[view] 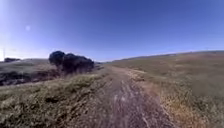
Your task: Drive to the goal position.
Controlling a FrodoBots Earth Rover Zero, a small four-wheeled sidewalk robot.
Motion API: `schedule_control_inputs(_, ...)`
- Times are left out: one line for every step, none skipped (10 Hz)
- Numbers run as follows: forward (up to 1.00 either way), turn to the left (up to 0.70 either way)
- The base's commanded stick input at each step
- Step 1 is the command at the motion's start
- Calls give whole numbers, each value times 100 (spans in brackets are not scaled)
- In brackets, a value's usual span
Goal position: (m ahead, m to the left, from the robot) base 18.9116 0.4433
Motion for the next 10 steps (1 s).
schedule_control_inputs(70,0)
schedule_control_inputs(70,0)
schedule_control_inputs(70,-10)
schedule_control_inputs(70,-35)
schedule_control_inputs(70,-35)
schedule_control_inputs(70,-33)
schedule_control_inputs(70,-27)
schedule_control_inputs(70,-22)
schedule_control_inputs(70,-14)
schedule_control_inputs(70,-3)
